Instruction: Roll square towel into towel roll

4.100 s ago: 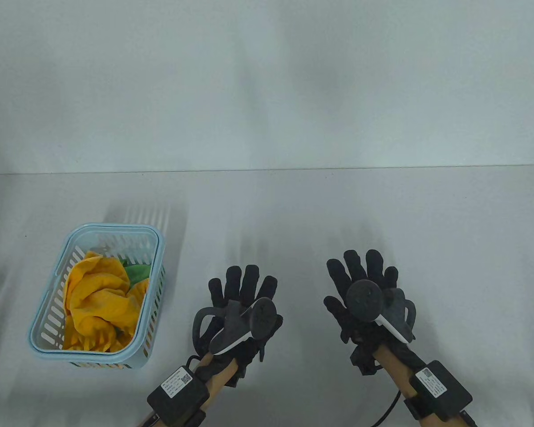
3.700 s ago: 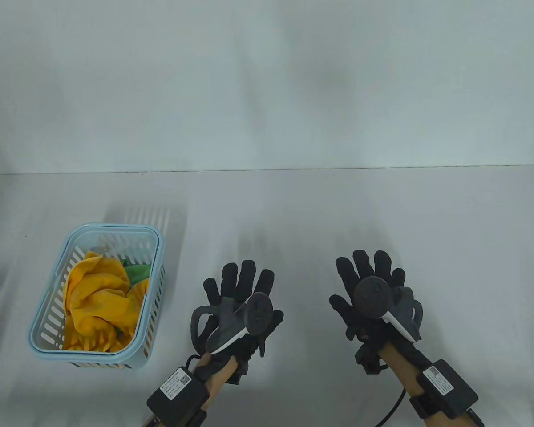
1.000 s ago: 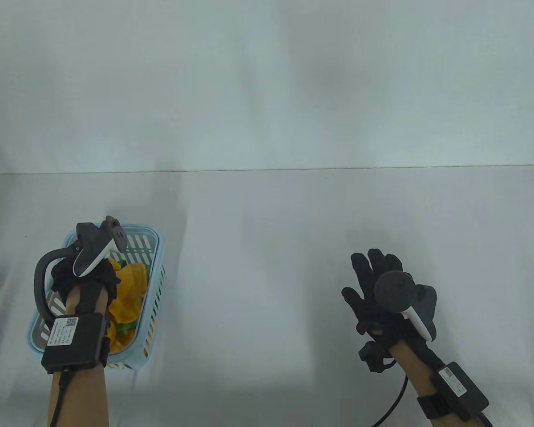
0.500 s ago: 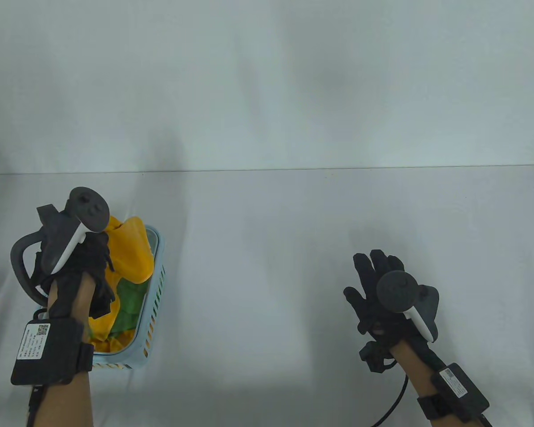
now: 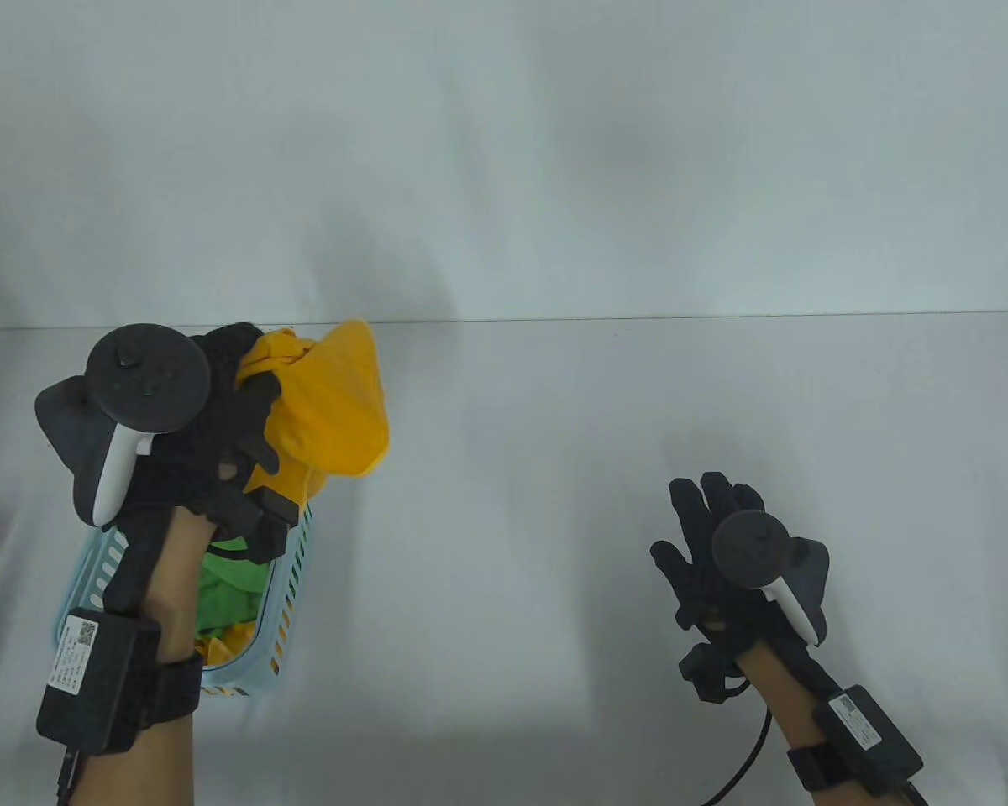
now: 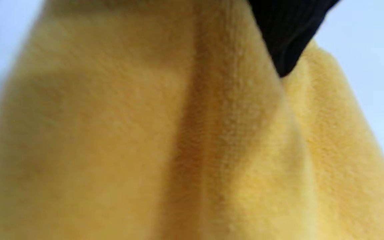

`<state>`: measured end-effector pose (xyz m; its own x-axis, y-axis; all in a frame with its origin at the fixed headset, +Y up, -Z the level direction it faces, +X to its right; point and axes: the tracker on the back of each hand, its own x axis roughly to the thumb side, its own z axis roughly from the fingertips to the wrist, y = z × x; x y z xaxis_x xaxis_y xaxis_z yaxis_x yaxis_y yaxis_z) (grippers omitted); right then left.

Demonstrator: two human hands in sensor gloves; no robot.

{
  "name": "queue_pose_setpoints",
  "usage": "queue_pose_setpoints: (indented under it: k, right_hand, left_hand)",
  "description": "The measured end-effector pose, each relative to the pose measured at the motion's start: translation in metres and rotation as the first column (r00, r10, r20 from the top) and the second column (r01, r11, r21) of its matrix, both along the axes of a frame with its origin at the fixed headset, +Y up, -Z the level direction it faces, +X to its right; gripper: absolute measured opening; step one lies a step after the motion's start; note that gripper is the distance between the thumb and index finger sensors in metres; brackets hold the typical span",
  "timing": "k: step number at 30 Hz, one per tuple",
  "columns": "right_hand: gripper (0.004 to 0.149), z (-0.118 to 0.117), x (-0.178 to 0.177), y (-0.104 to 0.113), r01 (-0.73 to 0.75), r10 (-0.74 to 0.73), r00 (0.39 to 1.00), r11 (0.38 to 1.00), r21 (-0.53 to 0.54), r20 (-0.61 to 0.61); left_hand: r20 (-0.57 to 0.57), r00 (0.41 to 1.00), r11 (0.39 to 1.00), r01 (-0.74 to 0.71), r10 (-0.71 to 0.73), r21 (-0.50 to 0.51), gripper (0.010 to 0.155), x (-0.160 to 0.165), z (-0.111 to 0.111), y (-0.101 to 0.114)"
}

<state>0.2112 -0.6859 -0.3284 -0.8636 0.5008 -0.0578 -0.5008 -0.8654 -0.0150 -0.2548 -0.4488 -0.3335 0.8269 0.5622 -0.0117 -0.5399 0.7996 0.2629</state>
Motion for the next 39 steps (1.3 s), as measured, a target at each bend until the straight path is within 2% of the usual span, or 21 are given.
queue_pose_setpoints:
  k: [10, 15, 17, 25, 28, 34, 39]
  right_hand:
    - [0.073, 0.0, 0.003, 0.0, 0.02, -0.02, 1.0, 1.0, -0.005, 0.014]
    - [0.073, -0.001, 0.004, 0.0, 0.017, -0.017, 1.0, 1.0, -0.001, 0.014]
    - [0.073, -0.001, 0.005, 0.0, 0.02, -0.02, 1.0, 1.0, -0.006, 0.016]
    - [0.073, -0.001, 0.004, -0.001, 0.053, -0.053, 0.999, 0.998, -0.015, 0.014]
    - [0.073, -0.001, 0.002, -0.002, 0.046, -0.046, 0.999, 0.999, -0.014, 0.004]
    - [0.072, 0.0, -0.002, -0.001, 0.101, -0.101, 0.995, 0.995, 0.0, -0.021]
    - [0.072, 0.002, -0.012, 0.003, 0.27, -0.271, 0.958, 0.963, -0.021, -0.092]
  left_hand:
    - [0.239, 0.944, 0.974, -0.221, 0.226, -0.047, 0.054, 0.053, -0.01, -0.03]
    - [0.321, 0.904, 0.959, -0.269, 0.283, -0.088, 0.055, 0.074, -0.011, -0.052]
    - [0.347, 0.886, 0.951, -0.29, 0.308, -0.104, 0.055, 0.082, -0.011, -0.067]
    - [0.359, 0.852, 0.925, -0.345, 0.381, -0.162, 0.054, 0.088, -0.006, -0.135]
    - [0.355, 0.85, 0.921, -0.348, 0.39, -0.177, 0.054, 0.087, -0.004, -0.154]
    - [0.347, 0.843, 0.911, -0.365, 0.411, -0.191, 0.055, 0.083, 0.0, -0.175]
    - [0.332, 0.846, 0.908, -0.372, 0.417, -0.193, 0.055, 0.082, 0.005, -0.184]
